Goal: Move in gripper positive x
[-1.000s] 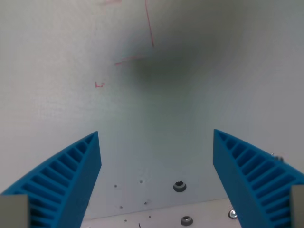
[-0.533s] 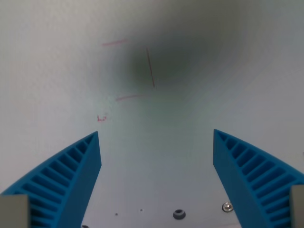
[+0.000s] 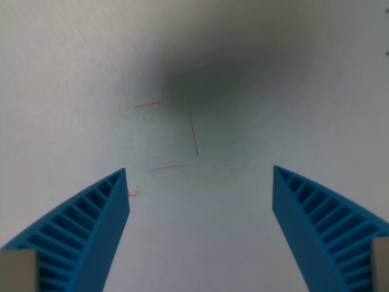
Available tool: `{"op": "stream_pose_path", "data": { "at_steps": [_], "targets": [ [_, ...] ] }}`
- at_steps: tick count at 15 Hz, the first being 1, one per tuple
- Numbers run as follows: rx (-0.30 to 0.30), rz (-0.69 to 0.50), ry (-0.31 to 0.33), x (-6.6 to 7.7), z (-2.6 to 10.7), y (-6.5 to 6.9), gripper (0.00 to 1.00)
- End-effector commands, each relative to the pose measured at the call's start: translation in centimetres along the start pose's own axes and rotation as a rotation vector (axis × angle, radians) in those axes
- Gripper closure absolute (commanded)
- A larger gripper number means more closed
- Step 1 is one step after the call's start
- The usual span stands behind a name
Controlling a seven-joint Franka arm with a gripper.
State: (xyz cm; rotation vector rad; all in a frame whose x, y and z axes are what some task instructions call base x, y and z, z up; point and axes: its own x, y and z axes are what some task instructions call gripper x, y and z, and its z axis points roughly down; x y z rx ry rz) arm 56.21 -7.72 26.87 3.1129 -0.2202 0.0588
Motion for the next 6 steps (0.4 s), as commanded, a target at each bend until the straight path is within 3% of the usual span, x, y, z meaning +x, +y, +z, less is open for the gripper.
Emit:
{"op": "stream_pose_path", "data": {
  "at_steps": [1,6],
  "targets": [
    [0.015,0.0,-0.043,1.9,-0.2,0.0,0.0],
    [0.015,0.0,-0.043,4.4,-0.1,0.0,0.0]
  ]
}}
